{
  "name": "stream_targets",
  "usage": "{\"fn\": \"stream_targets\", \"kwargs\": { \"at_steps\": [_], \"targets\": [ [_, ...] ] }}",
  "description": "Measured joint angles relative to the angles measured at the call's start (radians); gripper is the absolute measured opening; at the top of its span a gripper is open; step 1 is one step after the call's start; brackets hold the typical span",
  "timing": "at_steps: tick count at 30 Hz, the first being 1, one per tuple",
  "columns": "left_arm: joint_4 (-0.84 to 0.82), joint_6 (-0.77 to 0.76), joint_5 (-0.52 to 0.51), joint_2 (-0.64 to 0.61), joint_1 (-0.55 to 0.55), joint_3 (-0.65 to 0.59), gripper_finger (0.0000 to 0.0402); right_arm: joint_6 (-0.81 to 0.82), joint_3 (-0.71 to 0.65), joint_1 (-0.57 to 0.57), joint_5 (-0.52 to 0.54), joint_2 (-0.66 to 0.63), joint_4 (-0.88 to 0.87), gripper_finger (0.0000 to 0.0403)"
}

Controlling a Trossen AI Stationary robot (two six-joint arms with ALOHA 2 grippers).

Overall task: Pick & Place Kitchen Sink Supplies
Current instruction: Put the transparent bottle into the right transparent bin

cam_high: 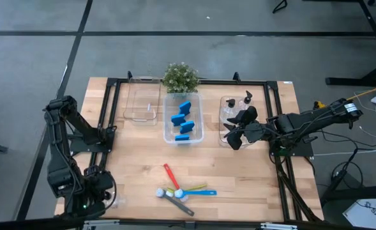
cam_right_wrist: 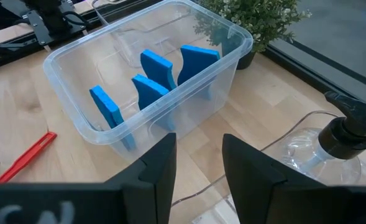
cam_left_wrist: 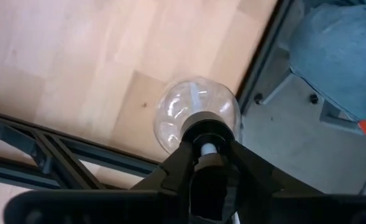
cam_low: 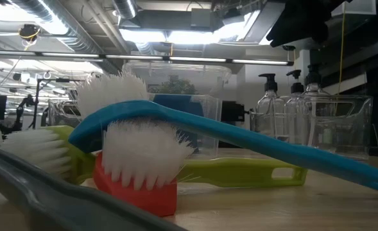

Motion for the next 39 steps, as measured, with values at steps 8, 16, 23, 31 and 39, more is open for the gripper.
{"fn": "stream_targets", "kwargs": {
  "at_steps": [8,16,23,31,39],
  "targets": [
    [-0.027,0.162,0.007,-0.002,0.107,0.001,0.0078,0.0,0.0,0.0,-0.002,0.0,0.0,0.0129],
    [-0.026,0.397,0.034,-0.002,0.244,0.001,0.0078,-0.004,0.0,0.0,-0.01,0.0,0.002,0.0129],
    [-0.093,0.593,0.02,0.002,0.368,0.045,0.0078,-0.031,0.0,0.0,-0.032,0.0,0.042,0.0129],
    [-0.156,0.806,-0.002,0.002,0.51,0.067,0.0078,-0.073,0.0,0.0,-0.056,0.03,0.114,0.0129],
    [-0.144,1.005,-0.022,0.002,0.635,0.067,0.0078,-0.18,0.0,0.0,-0.154,0.138,0.284,0.0129]
  ]
}}
